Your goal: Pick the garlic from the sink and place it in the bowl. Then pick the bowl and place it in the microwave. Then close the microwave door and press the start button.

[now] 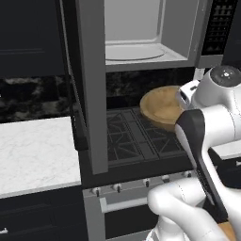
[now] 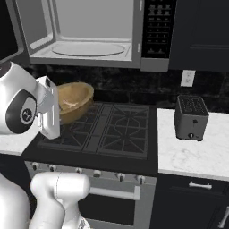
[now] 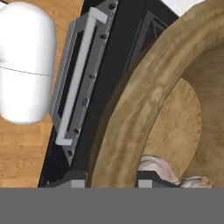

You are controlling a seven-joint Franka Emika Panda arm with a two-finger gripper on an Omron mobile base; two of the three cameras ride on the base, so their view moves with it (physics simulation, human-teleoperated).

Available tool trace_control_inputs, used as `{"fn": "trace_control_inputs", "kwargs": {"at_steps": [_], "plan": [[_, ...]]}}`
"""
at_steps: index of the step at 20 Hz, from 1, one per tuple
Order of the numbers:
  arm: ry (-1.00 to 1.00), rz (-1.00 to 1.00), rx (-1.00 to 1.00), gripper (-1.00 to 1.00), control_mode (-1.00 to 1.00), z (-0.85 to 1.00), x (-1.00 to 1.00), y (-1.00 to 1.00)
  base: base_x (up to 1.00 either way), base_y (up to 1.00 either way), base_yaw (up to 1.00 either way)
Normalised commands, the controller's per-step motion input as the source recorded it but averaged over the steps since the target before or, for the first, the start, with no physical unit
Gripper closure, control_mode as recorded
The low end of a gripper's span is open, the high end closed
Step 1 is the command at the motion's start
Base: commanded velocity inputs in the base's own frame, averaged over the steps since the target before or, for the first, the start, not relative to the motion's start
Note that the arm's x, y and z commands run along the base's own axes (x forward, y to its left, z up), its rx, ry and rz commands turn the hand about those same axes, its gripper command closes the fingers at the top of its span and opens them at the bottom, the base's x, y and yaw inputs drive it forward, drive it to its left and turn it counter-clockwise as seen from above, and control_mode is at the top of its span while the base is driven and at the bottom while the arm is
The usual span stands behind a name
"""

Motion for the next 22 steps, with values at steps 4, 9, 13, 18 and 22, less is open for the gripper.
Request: {"fn": "trace_control_inputs", "kwargs": {"at_steps": [4,9,13,18,22], "plan": [[-0.16,0.06,0.0,1.0,-1.0,1.0,0.68,0.12,0.0,0.0,0.0],[-0.1,0.05,0.06,1.0,-1.0,0.86,1.0,0.0,0.0,0.0,0.0],[-0.17,0.0,0.0,1.0,-1.0,0.55,1.0,0.0,0.0,0.0,0.0],[-0.02,0.0,0.0,1.0,-1.0,0.05,1.0,0.26,0.0,0.0,0.0],[0.0,0.0,0.0,1.0,-1.0,0.0,1.0,0.22,0.0,0.0,0.0]]}}
